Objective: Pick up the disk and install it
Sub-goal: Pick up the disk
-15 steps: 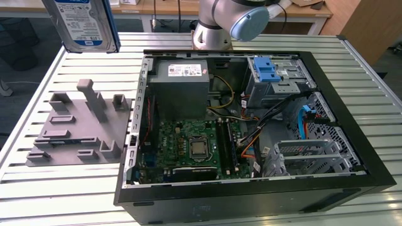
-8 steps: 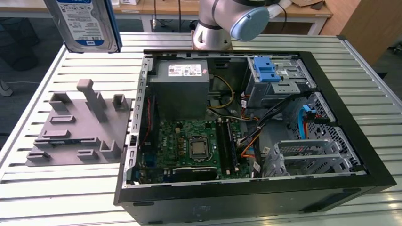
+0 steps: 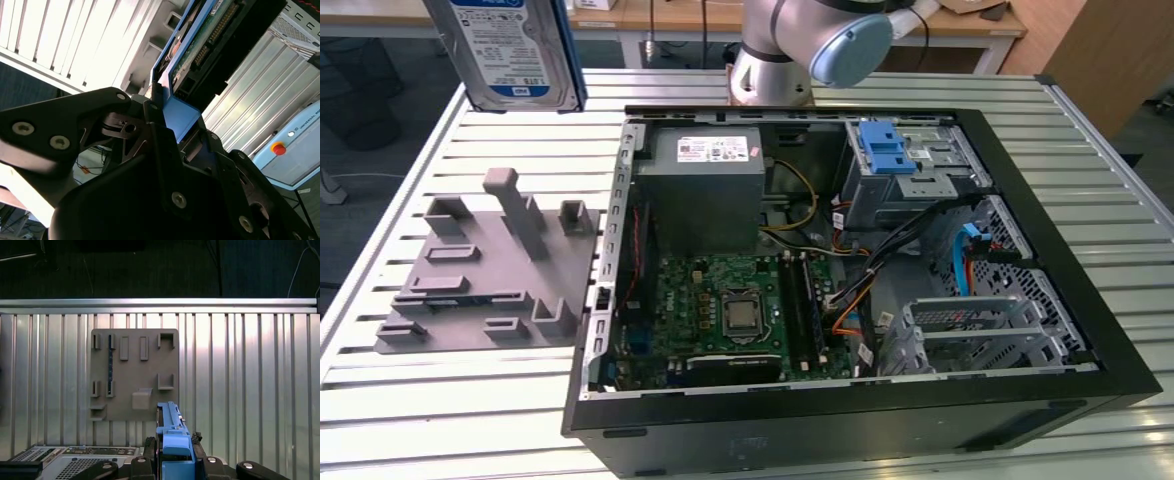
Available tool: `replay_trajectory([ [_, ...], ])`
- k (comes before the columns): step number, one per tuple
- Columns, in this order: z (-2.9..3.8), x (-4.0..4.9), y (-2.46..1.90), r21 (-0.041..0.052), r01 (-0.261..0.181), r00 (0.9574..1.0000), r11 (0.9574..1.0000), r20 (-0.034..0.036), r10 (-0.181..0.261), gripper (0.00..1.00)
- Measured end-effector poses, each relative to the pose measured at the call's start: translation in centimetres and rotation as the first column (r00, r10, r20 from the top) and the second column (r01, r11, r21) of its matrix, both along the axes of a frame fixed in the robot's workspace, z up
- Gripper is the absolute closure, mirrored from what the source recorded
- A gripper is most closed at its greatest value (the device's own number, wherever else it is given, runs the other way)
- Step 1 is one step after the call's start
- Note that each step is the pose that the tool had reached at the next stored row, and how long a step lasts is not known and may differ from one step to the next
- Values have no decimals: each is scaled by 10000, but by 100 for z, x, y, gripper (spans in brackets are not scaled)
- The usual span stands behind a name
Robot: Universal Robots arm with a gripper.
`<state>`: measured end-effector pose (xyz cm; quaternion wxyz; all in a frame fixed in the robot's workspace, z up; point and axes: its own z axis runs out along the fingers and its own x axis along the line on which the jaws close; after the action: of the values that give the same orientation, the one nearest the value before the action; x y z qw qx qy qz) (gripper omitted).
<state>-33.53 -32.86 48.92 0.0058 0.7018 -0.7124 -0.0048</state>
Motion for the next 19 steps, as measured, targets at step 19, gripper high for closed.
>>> replay_trajectory([
  [19,0,117,0,0,0,10000,10000,0,0,63],
])
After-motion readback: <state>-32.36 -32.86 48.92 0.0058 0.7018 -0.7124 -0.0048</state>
